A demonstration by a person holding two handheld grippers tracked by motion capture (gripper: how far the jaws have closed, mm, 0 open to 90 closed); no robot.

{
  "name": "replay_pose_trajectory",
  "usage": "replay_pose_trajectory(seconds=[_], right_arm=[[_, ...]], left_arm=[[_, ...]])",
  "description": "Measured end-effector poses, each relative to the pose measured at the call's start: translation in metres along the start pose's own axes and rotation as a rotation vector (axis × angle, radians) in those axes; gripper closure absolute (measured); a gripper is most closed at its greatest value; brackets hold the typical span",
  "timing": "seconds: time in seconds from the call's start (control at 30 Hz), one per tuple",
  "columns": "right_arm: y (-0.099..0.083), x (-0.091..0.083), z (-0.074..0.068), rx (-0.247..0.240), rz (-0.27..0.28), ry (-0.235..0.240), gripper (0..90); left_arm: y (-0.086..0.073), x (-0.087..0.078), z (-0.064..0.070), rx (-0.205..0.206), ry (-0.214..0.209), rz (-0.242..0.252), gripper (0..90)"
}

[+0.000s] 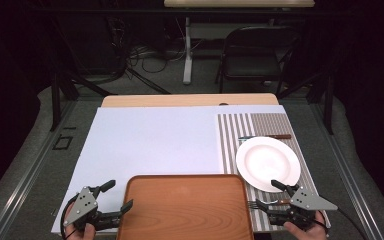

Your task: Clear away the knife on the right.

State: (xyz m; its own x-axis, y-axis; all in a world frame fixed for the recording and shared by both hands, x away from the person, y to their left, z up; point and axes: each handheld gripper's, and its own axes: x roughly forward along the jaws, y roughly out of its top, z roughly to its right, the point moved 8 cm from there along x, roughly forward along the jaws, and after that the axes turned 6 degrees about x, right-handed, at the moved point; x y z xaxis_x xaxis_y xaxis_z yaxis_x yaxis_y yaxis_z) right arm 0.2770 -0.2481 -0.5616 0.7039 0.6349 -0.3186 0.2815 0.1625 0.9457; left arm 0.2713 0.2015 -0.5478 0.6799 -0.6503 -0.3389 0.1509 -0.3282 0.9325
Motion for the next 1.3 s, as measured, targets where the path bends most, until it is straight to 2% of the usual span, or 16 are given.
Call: replay_pose_trajectory(seconds=[0.33,0.43,0.5,0.7,0.73,0.8,0.9,1.07,1.23,1.3], right_arm=[[0.0,0.001,0.001,-0.023,-0.003,-0.007,14.9],[-0.001,0.002,0.002,-0.011,-0.01,-0.012,14.5],[0.0,0.002,0.002,0.002,-0.008,0.004,14.4],[-0.002,0.002,0.0,-0.003,-0.076,0.044,14.4],[-0.003,0.002,0.0,0.009,-0.11,0.062,14.5],[-0.003,0.002,0.0,0.011,-0.121,0.066,14.5],[-0.004,0.0,0.003,0.005,-0.178,0.075,14.7],[0.001,-0.006,0.01,-0.003,-0.218,0.086,15.3],[0.001,-0.008,0.019,-0.029,-0.277,0.071,15.8],[0.0,-0.009,0.023,-0.024,-0.3,0.065,16.0]], left_arm=[[0.0,0.0,-0.001,0.001,-0.001,-0.005,15.9],[-0.001,0.0,-0.001,-0.001,0.002,-0.008,15.9],[-0.001,0.0,0.0,-0.004,0.001,-0.008,15.9],[0.0,0.0,0.0,0.002,-0.004,-0.008,15.9],[-0.001,0.0,0.001,-0.001,-0.005,-0.009,15.9],[-0.001,0.0,0.001,-0.002,-0.005,-0.012,15.9],[-0.001,0.0,0.001,0.001,-0.008,-0.012,15.9],[0.0,0.0,0.002,0.007,-0.004,-0.015,15.9],[-0.001,0.001,0.001,0.001,-0.006,-0.021,15.9],[-0.002,0.001,0.001,0.001,-0.007,-0.024,15.9]])
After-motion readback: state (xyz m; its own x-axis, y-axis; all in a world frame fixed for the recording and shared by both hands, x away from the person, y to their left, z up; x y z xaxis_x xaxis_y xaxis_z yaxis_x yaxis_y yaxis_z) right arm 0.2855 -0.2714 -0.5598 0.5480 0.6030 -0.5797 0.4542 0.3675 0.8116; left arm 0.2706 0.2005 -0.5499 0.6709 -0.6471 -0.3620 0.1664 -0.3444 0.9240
